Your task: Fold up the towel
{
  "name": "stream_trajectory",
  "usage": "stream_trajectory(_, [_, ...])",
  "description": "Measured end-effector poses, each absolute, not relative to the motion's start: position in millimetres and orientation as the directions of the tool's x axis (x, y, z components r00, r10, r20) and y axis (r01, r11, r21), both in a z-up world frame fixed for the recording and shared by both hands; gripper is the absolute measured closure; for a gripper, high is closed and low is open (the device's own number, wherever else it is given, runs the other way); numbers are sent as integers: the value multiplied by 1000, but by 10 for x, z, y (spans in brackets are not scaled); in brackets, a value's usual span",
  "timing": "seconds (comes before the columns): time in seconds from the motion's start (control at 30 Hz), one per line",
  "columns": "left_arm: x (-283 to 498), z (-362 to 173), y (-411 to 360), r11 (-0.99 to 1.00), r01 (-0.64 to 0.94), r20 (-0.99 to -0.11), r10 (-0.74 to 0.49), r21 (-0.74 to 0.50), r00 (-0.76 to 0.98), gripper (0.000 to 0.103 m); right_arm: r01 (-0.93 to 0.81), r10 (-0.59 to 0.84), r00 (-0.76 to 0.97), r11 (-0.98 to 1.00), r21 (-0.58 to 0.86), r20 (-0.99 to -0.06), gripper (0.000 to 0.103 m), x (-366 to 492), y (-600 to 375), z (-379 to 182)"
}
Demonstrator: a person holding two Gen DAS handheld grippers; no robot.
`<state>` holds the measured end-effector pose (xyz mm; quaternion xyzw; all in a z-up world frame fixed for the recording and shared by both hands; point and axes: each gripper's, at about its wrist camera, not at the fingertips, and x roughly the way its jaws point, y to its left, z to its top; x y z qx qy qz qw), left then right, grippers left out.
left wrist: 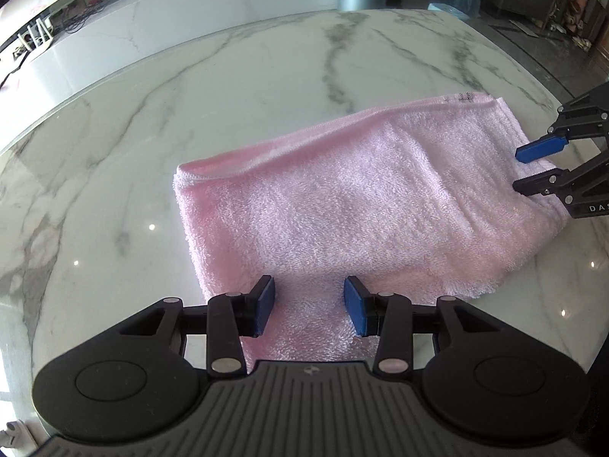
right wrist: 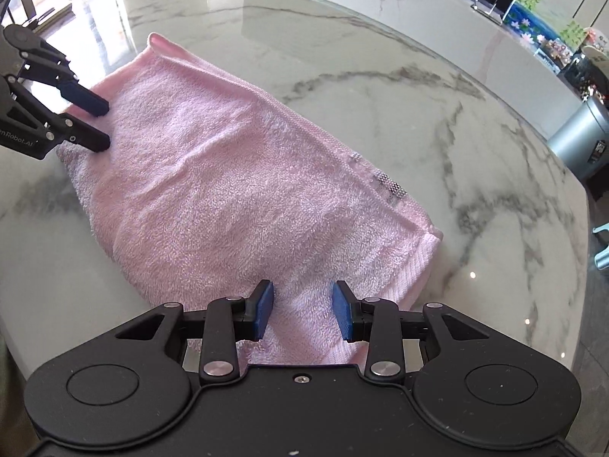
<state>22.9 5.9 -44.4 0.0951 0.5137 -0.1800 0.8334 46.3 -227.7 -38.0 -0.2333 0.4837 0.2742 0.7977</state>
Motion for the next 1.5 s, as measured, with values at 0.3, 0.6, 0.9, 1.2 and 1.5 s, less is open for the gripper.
stream_trajectory(0.3, [257,-413,234,961,269,-875,-185,-66,447,64,-572,140,427,807,-147,-893,69,568,-1993,-392])
stream_trajectory(0.6, [71,-34,233,976,171,-832,-203,-133,515,61,-438,176,430,898,-34,-886,61,479,-2004,9])
stream_trajectory(0.9, [-310,212,54,979,120,-784,-206,-167,586,52,-343,301,491,930,136,-818,44,36,-2006,416])
stream_trajectory(1.2, [-679,-2,-58,970,165,-766,-242,-178,596,32,-257,267,598,957,134,-756,33,-520,-2101,234])
stream_trajectory(1.5, [-756,-148,-94,974,153,-756,-226,-167,614,30,-153,238,678,971,182,-696,0,-717,-2250,-21])
